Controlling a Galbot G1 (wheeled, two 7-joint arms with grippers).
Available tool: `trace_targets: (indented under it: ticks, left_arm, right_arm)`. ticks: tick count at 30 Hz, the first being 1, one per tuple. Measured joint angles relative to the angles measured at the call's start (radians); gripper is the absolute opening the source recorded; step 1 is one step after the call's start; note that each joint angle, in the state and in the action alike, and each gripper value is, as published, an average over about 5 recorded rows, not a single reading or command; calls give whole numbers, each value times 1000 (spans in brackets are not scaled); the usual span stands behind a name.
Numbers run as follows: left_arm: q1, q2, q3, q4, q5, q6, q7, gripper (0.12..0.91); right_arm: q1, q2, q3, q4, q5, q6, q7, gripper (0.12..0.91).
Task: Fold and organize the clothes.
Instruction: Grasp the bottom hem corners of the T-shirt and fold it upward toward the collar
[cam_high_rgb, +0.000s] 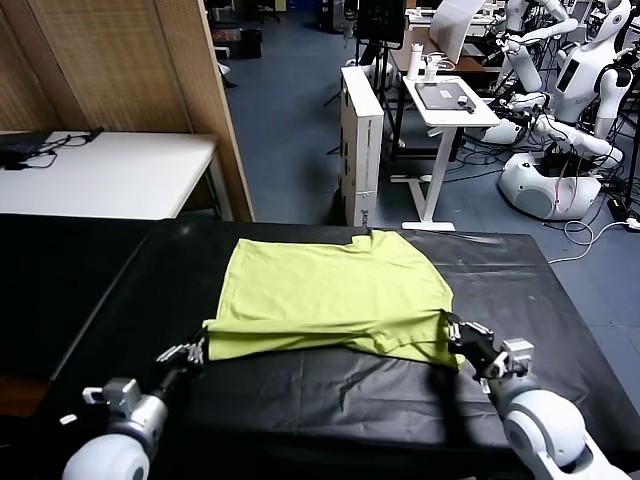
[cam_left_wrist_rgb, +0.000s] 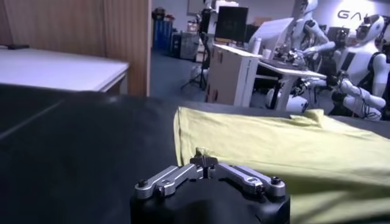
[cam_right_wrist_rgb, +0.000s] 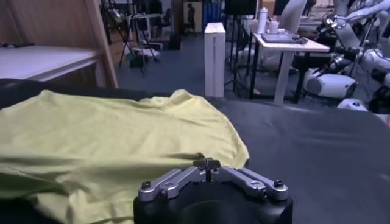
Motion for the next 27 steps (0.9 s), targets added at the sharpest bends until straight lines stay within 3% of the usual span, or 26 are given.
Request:
trace_targets:
  ticks: [7,9,12,14,21,25,27]
  left_arm:
    - [-95,39,47,72,-9,3,0,145]
    - [-118,46,61,89,-9,5,0,145]
    - [-137,50,76,101,-9,13,-1,154]
    - [-139,50,80,99,-8,17,-2,208]
    - [-104,37,68,67,2,27,-12,622]
    - [-56,20,47,27,24,34,-17,845]
    - [-22,9,38,2,42,34,-14,886]
  right_arm:
    - [-1,9,3,-4,6,-7,-15,141]
    - [-8,7,10,4,12,-13,-29,173]
    - [-23,-2,26,24,15,-19,-45,313]
    - [-37,-9,38,40,16,-22,-51,446]
    - [-133,-50,99,118,13,-21,-65,843]
    - [-227,-63,144,161,-2,-7,-76,902]
    - [-268,-66,159,169,-9,-2,-80,906]
